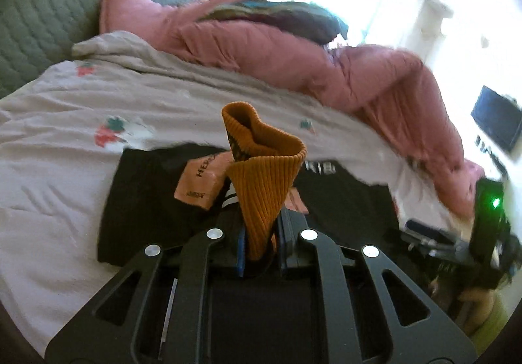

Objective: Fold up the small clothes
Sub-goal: 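Fold the sleeve across the shirt body and open the left gripper, then grasp the folded orange cuff with the right gripper to adjust it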

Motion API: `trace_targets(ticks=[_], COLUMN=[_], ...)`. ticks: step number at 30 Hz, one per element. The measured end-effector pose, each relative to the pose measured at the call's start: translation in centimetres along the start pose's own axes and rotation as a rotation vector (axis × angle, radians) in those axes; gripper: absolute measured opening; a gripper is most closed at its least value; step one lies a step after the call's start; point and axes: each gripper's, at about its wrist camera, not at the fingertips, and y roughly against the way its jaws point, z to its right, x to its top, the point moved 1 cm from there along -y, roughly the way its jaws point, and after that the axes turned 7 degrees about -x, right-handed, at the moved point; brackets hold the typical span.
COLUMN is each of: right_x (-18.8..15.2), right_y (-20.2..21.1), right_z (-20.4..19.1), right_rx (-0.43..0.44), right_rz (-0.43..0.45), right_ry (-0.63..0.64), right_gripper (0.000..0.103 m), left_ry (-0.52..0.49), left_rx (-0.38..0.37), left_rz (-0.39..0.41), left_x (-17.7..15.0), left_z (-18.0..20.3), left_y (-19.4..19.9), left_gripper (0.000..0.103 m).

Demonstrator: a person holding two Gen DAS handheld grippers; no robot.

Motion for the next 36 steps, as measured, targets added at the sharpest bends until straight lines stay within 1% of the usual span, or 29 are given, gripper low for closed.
trace_targets(ticks=[4, 6, 7, 9, 11, 12, 14, 15, 18, 19, 22, 24, 26, 28, 29, 30, 31, 32, 34, 35, 36], right_x=[-1.0, -1.3, -1.4, -1.4, -1.3, -1.2, -1.2, -1.2, -1.2, -1.2, -1.4, -1.7, -1.9, -2.2, -2.2, -2.3, -2.3, -2.2, -2.0, -1.9, -1.7], right_y=[-0.2, -0.4, -0.5, -0.5, -0.4, -0.4, -0.3, -0.3, -0.6, -0.7, -0.9, -1.1, -1.2, -1.3, -1.4, -1.5, -1.6, -1.8, -2.0, -2.1, -2.3], right_z=[2.1, 2.4, 2.4, 2.2, 1.6, 1.4, 1.1, 0.8, 0.0, -0.3, -1.3, -2.2, -3.5, -5.0, -5.6, -6.3, -6.8, -7.5, -8.3, -8.6, -9.0], right_rx=[-0.031, -0.038, -0.035, -0.029, -0.025, -0.024, -0.018, -0.013, -0.005, -0.002, 0.023, 0.049, 0.083, 0.119, 0.138, 0.161, 0.177, 0.198, 0.217, 0.219, 0.22], right_rz=[-0.02, -0.036, -0.041, -0.043, -0.04, -0.039, -0.04, -0.043, -0.054, -0.057, -0.071, -0.086, -0.098, -0.108, -0.114, -0.121, -0.126, -0.132, -0.135, -0.133, -0.131], right_ry=[-0.035, -0.041, -0.044, -0.042, -0.026, -0.02, -0.013, -0.008, 0.006, 0.012, 0.019, 0.021, 0.041, 0.06, 0.064, 0.063, 0.06, 0.055, 0.046, 0.045, 0.046], right_gripper=[0.098, 0.098, 0.098, 0.098, 0.098, 0.098, 0.098, 0.098, 0.098, 0.098, 0.098, 0.098, 0.098, 0.098, 0.098, 0.098, 0.097, 0.097, 0.095, 0.086, 0.081], left_ry=[-0.028, -0.027, -0.025, -0.026, -0.037, -0.045, -0.056, -0.063, -0.06, -0.05, -0.014, 0.0, -0.012, -0.006, -0.007, -0.01, -0.01, -0.007, 0.002, 0.01, 0.014], left_rx=[0.008, -0.01, -0.026, -0.04, -0.065, -0.083, -0.115, -0.127, -0.155, -0.153, -0.077, 0.01, 0.121, 0.163, 0.204, 0.227, 0.252, 0.276, 0.288, 0.287, 0.286], left_rz=[-0.057, -0.078, -0.101, -0.137, -0.158, -0.162, -0.155, -0.144, -0.099, -0.08, -0.044, -0.034, -0.026, -0.016, -0.005, 0.003, 0.01, 0.019, 0.024, 0.025, 0.024], left_x=[-1.1, -1.6, -1.8, -2.2, -2.5, -2.6, -2.5, -2.4, -1.9, -1.6, -1.1, -0.8, -0.6, -0.2, 0.0, 0.1, 0.2, 0.3, 0.4, 0.5, 0.5], left_z=[0.4, 0.4, 0.3, 0.4, 0.8, 1.1, 1.5, 1.7, 1.8, 1.4, 0.1, -1.0, -1.8, -2.6, -2.9, -3.0, -3.3, -3.6, -4.1, -4.4, -4.5], left_y=[-1.4, -1.7, -2.0, -2.5, -2.7, -2.6, -2.2, -1.8, -0.7, -0.4, 0.1, 0.3, 0.6, 0.8, 1.1, 1.2, 1.4, 1.6, 1.9, 2.0, 1.9], left_gripper=[0.007, 0.008, 0.011, 0.018, 0.033, 0.038, 0.057, 0.059, 0.059, 0.059, 0.072, 0.072, 0.072, 0.073, 0.075, 0.078, 0.085, 0.087, 0.087, 0.087, 0.087])
